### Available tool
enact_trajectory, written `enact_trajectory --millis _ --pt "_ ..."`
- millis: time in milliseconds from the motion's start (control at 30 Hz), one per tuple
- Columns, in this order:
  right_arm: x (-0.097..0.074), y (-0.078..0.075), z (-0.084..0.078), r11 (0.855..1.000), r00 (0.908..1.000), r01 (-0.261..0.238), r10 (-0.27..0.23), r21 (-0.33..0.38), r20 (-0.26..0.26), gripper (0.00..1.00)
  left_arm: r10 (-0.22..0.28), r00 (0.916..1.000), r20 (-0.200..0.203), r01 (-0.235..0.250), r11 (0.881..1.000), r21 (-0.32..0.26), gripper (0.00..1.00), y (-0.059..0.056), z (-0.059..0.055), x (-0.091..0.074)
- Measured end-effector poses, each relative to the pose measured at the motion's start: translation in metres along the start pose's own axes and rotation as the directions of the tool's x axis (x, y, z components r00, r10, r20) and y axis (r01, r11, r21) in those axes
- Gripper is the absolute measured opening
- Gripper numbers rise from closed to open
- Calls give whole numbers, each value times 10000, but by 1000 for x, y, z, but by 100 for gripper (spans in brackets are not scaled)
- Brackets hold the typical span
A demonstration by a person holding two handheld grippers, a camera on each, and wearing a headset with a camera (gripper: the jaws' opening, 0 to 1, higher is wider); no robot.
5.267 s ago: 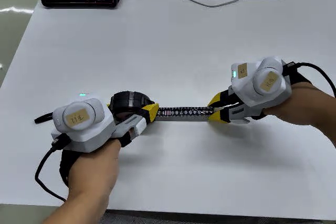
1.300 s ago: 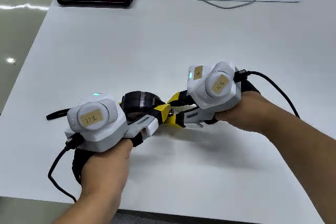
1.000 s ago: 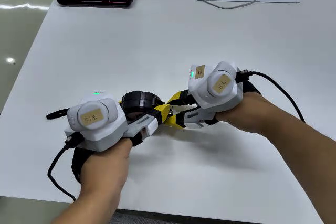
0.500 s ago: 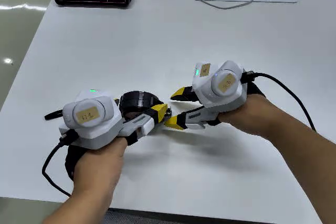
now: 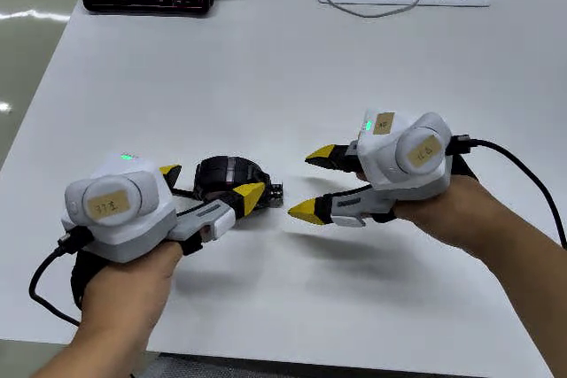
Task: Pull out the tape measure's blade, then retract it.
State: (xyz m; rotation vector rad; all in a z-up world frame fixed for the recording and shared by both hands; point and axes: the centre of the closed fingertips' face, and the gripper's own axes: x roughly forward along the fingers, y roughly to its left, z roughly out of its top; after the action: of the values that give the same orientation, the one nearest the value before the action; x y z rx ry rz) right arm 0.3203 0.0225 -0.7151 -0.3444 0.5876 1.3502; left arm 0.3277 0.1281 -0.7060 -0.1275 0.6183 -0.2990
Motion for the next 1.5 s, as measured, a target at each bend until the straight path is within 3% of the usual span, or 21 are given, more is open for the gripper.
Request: enact_trajectory --millis 167,367,767,1000,1200,1500 --pt "-15 0 -2 9994 9994 337 -337 104 79 51 -262 9996 -43 263 9990 360 72 -1 0 -7" --pt "-33 -1 -9 9970 9973 718 -722 279 129 52 -482 9987 -144 497 9894 1363 74 -3 0 -14" --pt "-64 -4 -28 9859 9876 1522 -1543 700 271 57 -628 9977 -245 663 9799 1882 74 6 -4 -26" --pt "-80 1 -36 9802 9834 1758 -1791 913 292 61 -736 9972 -164 754 9695 2330 80 13 -2 -35" --pt "-91 4 -38 9758 9797 1928 -1974 1029 363 63 -915 9955 -264 952 9493 2997 83 11 -1 -38" --pt "-104 5 -38 9673 9720 2207 -2287 1248 538 66 -1197 9909 -614 1345 8981 4188 88 1 -6 -43"
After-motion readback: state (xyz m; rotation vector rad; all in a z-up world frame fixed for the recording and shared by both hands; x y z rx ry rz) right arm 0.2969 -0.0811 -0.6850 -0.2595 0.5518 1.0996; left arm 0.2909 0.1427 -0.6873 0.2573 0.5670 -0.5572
